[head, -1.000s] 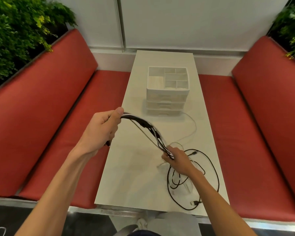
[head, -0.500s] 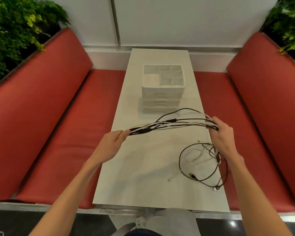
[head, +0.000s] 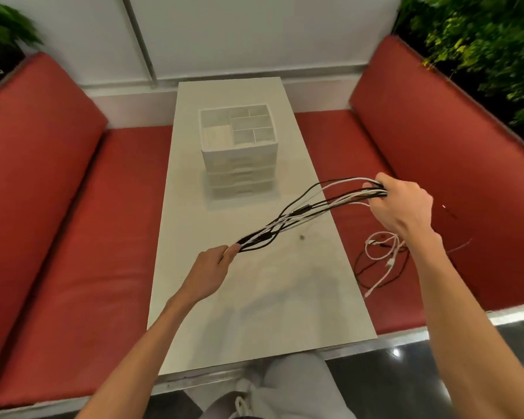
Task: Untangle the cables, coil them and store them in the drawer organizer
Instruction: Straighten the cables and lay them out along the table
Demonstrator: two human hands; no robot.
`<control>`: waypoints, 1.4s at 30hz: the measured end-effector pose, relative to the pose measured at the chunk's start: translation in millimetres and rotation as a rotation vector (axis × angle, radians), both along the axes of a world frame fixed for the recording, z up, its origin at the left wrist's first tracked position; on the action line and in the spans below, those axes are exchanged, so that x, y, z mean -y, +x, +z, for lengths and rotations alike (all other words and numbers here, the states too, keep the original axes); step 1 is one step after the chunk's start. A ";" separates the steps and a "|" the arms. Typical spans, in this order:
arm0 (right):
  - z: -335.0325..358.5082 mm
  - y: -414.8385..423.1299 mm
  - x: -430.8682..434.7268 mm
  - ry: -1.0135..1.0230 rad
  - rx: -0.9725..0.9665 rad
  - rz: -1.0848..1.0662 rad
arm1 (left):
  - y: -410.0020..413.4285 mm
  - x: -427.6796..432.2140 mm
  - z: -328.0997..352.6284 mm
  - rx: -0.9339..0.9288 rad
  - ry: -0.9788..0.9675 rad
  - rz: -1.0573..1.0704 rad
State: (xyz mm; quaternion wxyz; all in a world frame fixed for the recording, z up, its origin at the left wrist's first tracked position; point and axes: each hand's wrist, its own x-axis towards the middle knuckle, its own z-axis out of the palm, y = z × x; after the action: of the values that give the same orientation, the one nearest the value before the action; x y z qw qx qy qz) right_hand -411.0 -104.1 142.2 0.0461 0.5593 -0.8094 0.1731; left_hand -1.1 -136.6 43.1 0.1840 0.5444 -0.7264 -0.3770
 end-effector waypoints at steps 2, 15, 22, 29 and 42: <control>-0.1 -10.5 -8.0 0.005 -0.021 -0.027 | -11.4 -2.7 -2.5 -0.005 0.004 -0.024; 25.1 -101.9 -28.2 -0.045 -0.121 -0.052 | -96.9 -9.6 -0.4 -0.057 -0.001 -0.079; 4.4 -136.3 -17.1 -0.015 0.040 -0.040 | -143.8 -23.4 -5.1 -0.068 0.032 0.062; -111.4 -80.0 -2.2 0.190 0.445 0.176 | -99.1 -44.2 -36.6 -0.107 0.090 0.423; -246.1 3.2 -51.4 0.310 0.384 0.041 | 13.1 -77.5 -35.9 -0.041 0.046 0.638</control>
State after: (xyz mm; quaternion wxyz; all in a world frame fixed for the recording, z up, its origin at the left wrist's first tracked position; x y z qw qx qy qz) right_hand -407.9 -52.7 -103.8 -0.1985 0.5328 -0.8087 0.1506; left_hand 12.1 -59.1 7.1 0.2951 0.7411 -0.5064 -0.3274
